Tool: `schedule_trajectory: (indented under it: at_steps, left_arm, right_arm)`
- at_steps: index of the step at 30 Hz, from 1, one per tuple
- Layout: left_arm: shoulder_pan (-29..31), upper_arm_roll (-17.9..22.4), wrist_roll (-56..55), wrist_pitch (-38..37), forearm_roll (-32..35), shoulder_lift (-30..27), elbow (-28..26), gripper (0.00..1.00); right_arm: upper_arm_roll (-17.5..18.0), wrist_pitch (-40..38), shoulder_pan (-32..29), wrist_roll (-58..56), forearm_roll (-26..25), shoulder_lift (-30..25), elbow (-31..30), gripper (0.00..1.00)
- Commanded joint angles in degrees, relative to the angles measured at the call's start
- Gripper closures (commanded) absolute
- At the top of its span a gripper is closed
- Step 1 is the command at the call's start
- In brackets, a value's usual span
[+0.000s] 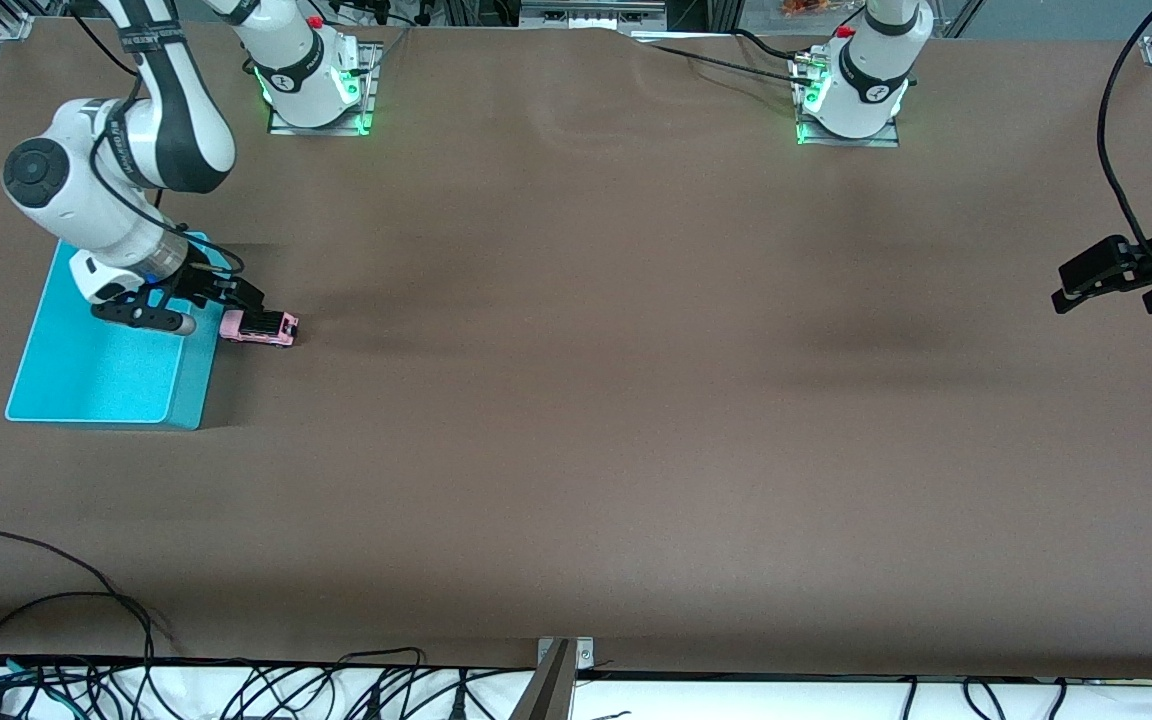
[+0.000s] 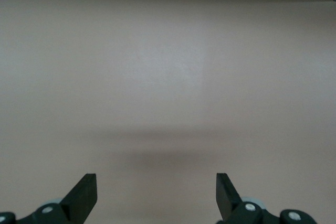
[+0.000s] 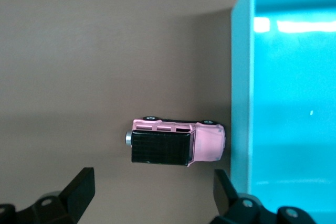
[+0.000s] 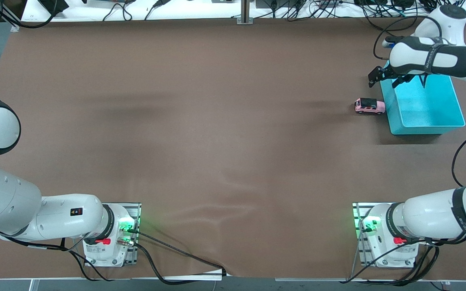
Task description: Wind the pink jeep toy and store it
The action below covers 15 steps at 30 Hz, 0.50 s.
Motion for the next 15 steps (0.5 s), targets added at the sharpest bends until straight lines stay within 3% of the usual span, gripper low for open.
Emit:
schedule_trajectory:
  at_steps: [1,15]
  left_arm:
    - [0.82,0.1,1.5,-0.37,-1.31,-0.5,-1.01,0.0]
    - [0.03,-0.26,1.58,-1.25,-1.14,-0.07,-1.1,0.0]
  right_arm:
    - [0.89,3.66,-0.46,11.37,-0.18,0.77,-1.98,0.0]
    - [0.89,6.03,-0.46,42.23,-0.27,2.71,-3.04,0.0]
